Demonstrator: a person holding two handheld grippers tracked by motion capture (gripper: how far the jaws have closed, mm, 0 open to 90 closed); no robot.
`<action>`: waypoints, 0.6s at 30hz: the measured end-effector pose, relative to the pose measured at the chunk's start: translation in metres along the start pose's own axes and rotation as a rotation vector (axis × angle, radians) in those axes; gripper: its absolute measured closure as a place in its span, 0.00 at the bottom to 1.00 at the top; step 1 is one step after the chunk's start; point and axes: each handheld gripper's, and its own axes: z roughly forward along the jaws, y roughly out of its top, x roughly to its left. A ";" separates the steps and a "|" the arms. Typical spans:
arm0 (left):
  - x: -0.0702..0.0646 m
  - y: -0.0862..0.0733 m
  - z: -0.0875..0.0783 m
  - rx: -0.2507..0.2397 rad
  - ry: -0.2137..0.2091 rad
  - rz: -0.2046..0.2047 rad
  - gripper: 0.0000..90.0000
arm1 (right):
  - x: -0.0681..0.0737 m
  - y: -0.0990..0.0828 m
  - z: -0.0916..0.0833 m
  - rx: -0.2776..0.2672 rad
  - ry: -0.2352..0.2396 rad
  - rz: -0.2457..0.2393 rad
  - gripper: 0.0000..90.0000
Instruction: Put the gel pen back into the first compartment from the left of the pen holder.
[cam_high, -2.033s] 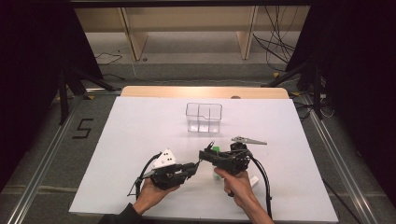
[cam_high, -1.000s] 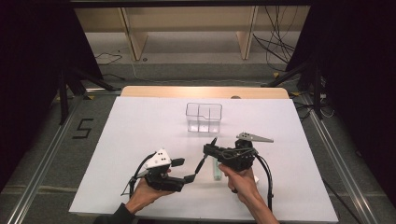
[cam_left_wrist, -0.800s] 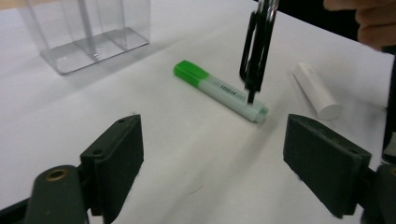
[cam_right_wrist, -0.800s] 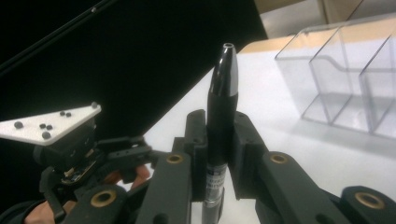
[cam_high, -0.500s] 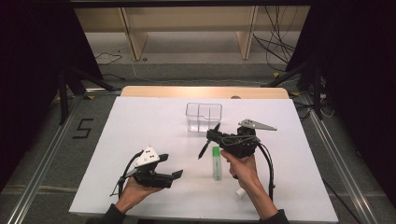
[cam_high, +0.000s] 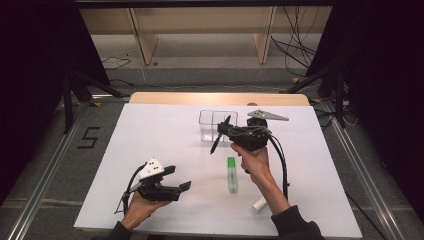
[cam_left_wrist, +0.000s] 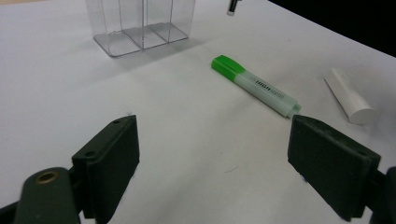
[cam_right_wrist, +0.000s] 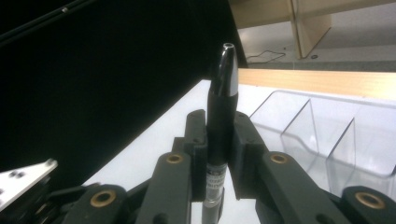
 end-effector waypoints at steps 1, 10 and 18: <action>0.000 0.000 -0.001 -0.003 -0.004 0.002 0.18 | -0.001 0.003 0.002 0.002 -0.006 0.000 0.89; 0.001 -0.003 -0.004 -0.008 -0.003 0.000 0.18 | -0.004 0.028 0.022 -0.008 -0.038 -0.008 0.89; 0.002 -0.003 -0.004 -0.012 -0.002 -0.006 0.18 | -0.013 0.050 0.039 -0.014 -0.079 0.000 0.89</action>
